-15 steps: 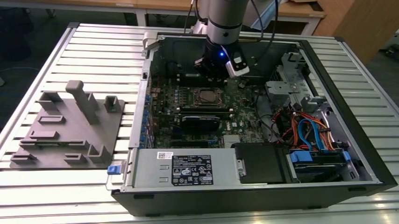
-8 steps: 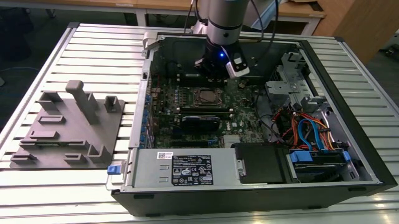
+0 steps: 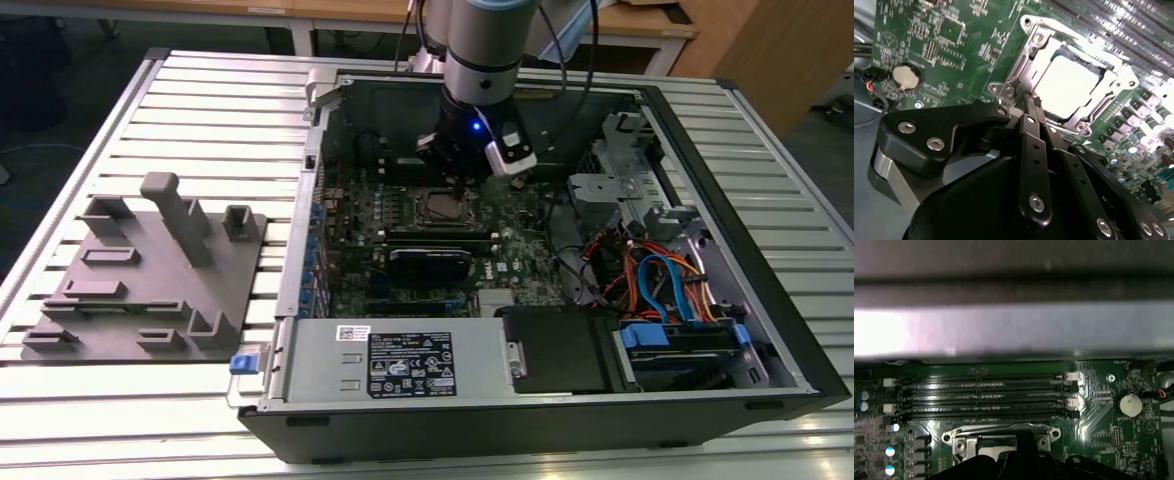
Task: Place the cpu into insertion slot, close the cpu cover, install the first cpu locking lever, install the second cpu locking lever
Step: 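Install the second cpu locking lever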
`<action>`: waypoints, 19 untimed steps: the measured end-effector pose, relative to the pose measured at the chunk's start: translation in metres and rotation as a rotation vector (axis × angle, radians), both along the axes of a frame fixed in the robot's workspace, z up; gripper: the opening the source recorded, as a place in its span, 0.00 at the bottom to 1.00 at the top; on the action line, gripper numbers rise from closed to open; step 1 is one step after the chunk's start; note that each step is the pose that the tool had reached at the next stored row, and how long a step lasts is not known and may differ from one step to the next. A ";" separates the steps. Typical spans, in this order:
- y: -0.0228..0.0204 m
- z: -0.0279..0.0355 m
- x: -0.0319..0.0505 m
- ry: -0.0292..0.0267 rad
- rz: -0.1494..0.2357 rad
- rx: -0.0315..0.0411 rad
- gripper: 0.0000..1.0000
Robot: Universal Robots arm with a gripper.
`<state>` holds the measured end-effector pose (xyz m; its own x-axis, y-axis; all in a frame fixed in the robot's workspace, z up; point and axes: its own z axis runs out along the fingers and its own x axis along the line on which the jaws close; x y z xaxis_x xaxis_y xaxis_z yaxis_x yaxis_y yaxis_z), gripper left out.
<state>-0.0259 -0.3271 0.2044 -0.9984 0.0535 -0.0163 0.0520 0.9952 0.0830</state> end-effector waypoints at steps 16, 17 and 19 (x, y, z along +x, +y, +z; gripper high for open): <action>-0.0025 0.0000 0.0000 0.0001 0.000 -0.0002 0.10; -0.0037 0.0000 0.0000 0.0000 0.000 -0.0001 0.10; -0.0068 0.0000 0.0000 0.0000 0.000 -0.0001 0.10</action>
